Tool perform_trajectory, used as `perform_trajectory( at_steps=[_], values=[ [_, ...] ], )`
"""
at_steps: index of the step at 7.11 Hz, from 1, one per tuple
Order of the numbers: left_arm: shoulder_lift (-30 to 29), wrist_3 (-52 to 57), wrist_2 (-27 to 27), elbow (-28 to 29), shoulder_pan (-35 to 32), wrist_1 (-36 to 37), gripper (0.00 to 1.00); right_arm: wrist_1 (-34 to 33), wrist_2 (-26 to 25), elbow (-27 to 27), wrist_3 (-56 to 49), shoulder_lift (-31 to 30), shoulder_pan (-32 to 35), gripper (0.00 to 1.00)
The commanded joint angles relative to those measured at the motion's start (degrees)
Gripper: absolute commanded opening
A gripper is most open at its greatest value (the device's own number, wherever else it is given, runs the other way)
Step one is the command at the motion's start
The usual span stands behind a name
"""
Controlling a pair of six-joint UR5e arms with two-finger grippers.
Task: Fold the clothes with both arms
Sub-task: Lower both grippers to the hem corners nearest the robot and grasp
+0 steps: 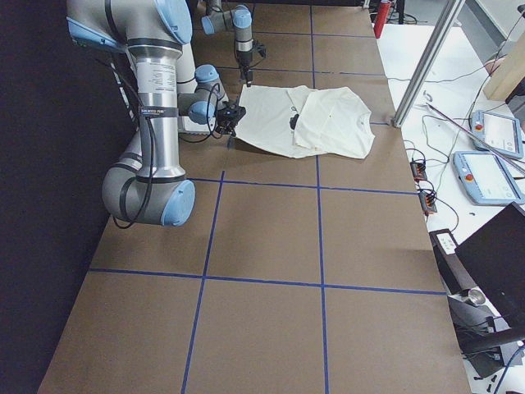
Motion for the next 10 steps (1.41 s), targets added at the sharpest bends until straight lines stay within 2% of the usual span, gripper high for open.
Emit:
perform_trajectory(
  at_steps=[1, 3, 4, 7, 8, 9, 10],
  values=[
    [3.33, 0.50, 0.08, 0.55, 0.51, -0.21, 0.80, 0.00, 0.00, -0.16, 0.00, -0.07, 0.06, 0.00],
    [3.52, 0.68, -0.09, 2.73, 1.04, -0.56, 0.77, 0.00, 0.00, -0.07, 0.00, -0.07, 0.06, 0.00],
    [3.09, 0.68, -0.18, 3.09, 1.13, -0.56, 0.72, 0.00, 0.00, 0.02, 0.00, -0.07, 0.15, 0.00],
    [3.43, 0.76, -0.35, 3.10, 1.13, -0.56, 0.35, 0.00, 0.01, 0.28, 0.00, 0.02, 0.32, 0.00],
    [3.61, 0.76, -0.27, 3.10, 1.13, -0.65, 0.34, 0.00, 0.00, 0.28, 0.00, -0.07, 0.50, 0.00],
    [3.61, 0.76, -0.35, 3.10, 1.13, -0.65, 0.23, 0.00, 0.00, 0.28, 0.00, 0.02, 0.50, 0.00],
    [3.17, 0.68, -0.53, 3.01, 1.13, -0.65, 0.00, 0.00, 0.00, 0.28, 0.00, 0.02, 0.67, 0.00]
  ],
)
